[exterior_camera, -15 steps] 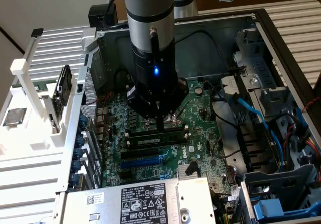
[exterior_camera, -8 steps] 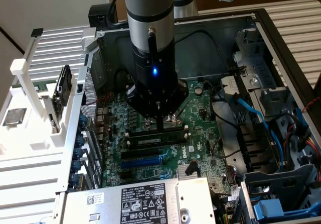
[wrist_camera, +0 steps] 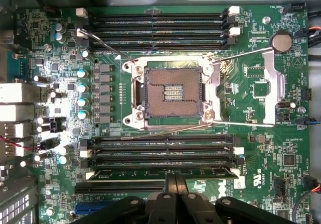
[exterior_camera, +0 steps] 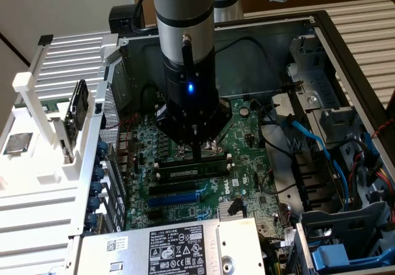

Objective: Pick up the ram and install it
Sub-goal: 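Press down the ram until it locks into place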

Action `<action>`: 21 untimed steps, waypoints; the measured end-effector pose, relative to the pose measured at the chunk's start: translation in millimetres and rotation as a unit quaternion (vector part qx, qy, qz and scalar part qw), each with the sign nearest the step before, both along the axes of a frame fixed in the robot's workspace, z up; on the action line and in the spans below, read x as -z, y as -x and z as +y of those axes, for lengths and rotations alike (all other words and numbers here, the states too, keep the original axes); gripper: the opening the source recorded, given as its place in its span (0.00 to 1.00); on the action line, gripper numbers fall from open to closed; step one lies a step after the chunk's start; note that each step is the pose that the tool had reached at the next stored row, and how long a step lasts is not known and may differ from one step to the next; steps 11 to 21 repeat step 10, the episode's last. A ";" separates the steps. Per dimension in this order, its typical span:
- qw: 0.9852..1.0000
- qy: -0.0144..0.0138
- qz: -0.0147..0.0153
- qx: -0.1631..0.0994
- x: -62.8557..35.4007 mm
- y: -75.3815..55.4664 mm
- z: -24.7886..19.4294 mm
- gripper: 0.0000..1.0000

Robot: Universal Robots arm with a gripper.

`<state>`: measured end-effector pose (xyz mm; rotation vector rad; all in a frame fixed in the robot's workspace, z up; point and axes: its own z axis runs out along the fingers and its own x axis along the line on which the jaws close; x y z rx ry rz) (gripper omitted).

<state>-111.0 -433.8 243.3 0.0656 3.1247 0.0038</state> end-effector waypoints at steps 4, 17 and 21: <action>1.000 0.000 0.000 0.005 0.0 -0.1 -1.6 0.10; 1.000 0.000 0.000 0.008 0.0 0.0 -2.1 0.10; 1.000 0.000 0.000 0.008 0.0 0.0 -2.1 0.10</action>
